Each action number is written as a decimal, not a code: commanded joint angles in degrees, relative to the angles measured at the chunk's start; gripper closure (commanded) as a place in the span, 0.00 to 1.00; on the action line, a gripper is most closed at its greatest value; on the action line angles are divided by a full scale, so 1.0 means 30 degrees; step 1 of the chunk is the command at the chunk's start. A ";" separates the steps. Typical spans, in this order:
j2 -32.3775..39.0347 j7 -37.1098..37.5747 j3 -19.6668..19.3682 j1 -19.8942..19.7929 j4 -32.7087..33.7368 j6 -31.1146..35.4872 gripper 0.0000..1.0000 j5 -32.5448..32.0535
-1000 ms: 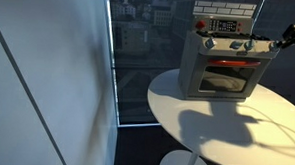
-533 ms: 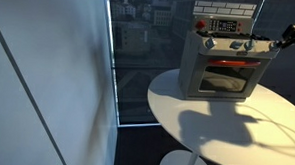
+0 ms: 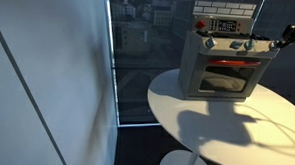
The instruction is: Turn the knob on the far right to the right
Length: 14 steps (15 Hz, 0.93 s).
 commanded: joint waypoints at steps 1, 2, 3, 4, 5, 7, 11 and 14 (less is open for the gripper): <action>0.0114 0.0487 -0.0160 -0.0095 0.0434 -0.0181 0.94 -0.0292; 0.0081 0.0432 -0.0159 -0.0106 0.0418 -0.0192 0.94 -0.0203; 0.0044 0.0440 -0.0157 -0.0107 0.0385 -0.0197 0.94 -0.0165; 0.0005 0.0417 -0.0151 -0.0119 0.0373 -0.0230 0.94 -0.0023; -0.0040 0.0394 -0.0139 -0.0125 0.0333 -0.0219 0.94 0.0136; -0.0067 0.0414 -0.0139 -0.0152 0.0326 -0.0252 0.94 0.0443; -0.0159 0.0370 -0.0113 -0.0185 0.0329 -0.0310 0.95 0.1414; -0.0160 0.0367 -0.0111 -0.0188 0.0335 -0.0269 0.95 0.2280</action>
